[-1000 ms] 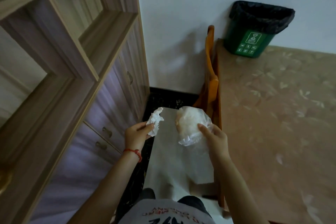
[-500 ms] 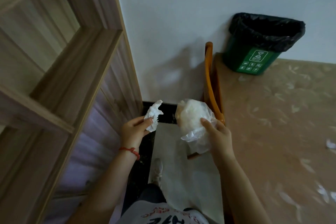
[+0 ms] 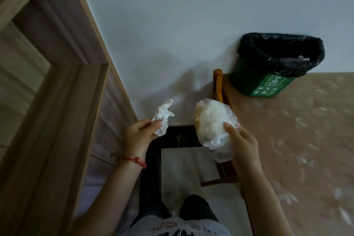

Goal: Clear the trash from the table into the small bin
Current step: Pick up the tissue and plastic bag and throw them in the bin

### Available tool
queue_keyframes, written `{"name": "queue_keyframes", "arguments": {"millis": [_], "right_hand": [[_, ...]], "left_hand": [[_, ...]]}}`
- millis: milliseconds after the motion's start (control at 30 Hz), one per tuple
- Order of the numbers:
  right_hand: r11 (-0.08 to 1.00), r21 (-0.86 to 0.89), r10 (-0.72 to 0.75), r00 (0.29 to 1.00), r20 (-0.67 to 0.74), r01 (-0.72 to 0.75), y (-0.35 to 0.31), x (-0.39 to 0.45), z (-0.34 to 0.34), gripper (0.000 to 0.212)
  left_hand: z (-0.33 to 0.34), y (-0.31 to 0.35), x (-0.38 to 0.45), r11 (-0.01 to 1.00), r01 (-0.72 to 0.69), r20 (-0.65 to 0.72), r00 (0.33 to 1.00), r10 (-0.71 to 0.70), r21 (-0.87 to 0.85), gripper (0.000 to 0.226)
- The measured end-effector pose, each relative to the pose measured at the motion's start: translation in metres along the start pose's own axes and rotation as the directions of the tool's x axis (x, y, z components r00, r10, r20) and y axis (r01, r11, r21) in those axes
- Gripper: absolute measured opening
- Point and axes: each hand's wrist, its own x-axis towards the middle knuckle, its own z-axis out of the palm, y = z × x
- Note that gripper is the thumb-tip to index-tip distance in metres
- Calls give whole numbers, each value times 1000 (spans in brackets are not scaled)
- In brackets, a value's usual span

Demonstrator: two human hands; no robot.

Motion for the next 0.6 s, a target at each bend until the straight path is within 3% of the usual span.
{"name": "queue_keyframes", "arguments": {"millis": [300, 467, 600], "right_hand": [[999, 40, 6, 999, -37, -5, -25, 59, 30, 4], [999, 51, -13, 997, -71, 17, -39, 102, 35, 6], [996, 70, -40, 993, -107, 48, -52, 129, 32, 5]], "left_hand": [[34, 12, 74, 999, 42, 7, 999, -42, -11, 26], [64, 16, 115, 998, 37, 70, 997, -40, 48, 11], [101, 26, 143, 998, 43, 120, 992, -47, 43, 17]]}}
